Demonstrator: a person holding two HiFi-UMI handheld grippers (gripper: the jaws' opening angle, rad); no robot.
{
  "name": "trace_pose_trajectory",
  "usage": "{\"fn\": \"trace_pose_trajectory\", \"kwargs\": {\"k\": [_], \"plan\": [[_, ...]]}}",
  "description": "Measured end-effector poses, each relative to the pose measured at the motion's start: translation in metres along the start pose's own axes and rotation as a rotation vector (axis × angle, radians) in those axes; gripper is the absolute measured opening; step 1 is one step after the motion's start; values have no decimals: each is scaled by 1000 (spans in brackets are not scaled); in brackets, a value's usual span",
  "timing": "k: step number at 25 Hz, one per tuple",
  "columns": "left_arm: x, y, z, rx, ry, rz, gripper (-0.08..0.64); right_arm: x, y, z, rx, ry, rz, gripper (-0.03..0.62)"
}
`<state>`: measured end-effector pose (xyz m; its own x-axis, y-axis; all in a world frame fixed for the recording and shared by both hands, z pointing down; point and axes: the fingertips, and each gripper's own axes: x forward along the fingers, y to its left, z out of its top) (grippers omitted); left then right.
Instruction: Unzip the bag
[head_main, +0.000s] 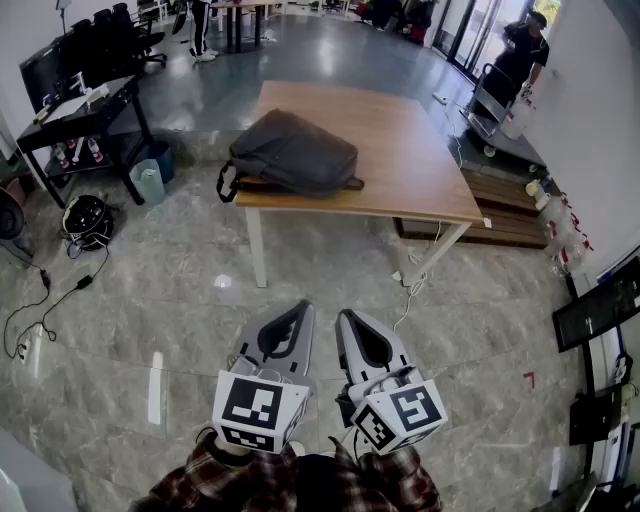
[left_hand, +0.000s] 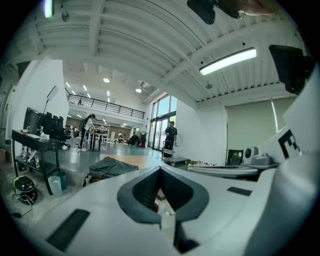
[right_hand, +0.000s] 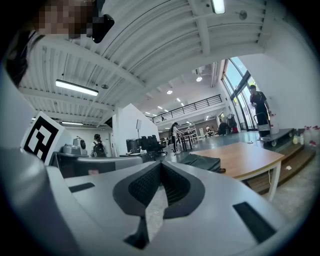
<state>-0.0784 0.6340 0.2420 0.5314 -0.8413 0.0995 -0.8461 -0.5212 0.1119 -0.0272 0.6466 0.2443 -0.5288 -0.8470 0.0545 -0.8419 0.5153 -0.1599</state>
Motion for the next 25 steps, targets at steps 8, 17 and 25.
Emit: {"fn": "trace_pose_trajectory", "kwargs": {"k": [8,17,25], "plan": [[95,98,48,24,-24,-25,6,135,-37,41,-25,-27,-13,11],[178,171,55,23,12,-89,6,239,-76,46,-14,-10,-66,11],[268,213,46,9,48,-95,6,314,-145,38,19,20,-95,11]]}}
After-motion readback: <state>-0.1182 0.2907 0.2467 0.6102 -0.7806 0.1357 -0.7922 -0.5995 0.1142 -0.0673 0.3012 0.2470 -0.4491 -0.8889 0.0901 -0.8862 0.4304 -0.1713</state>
